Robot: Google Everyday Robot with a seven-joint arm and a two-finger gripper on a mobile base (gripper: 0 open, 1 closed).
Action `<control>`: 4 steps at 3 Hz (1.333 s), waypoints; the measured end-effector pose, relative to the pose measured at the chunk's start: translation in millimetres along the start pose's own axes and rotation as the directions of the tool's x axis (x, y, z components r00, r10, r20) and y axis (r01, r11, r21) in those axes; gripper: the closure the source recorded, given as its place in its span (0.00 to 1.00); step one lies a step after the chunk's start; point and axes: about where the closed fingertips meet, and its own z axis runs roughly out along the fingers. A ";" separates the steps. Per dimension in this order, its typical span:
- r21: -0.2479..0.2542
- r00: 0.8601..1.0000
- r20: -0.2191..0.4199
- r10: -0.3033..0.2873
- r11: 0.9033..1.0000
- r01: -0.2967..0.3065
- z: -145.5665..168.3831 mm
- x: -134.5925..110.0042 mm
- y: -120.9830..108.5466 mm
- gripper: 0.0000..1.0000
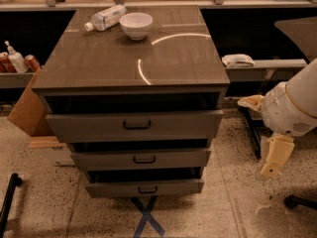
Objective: Open middle drawer
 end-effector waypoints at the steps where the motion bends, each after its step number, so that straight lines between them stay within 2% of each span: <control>1: -0.013 0.999 -0.021 -0.034 0.999 0.034 53.6 34.6 -7.4 0.00; 2: -0.046 0.998 0.008 -0.061 0.997 0.061 109.2 73.1 -14.2 0.00; 3: -0.106 0.993 0.089 -0.080 0.990 0.090 178.2 100.9 -13.2 0.00; 4: -0.104 0.993 0.086 -0.081 0.991 0.090 176.4 99.9 -13.6 0.00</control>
Offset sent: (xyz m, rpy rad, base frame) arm 0.0408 -0.0538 -0.1966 0.0293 0.0437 0.1147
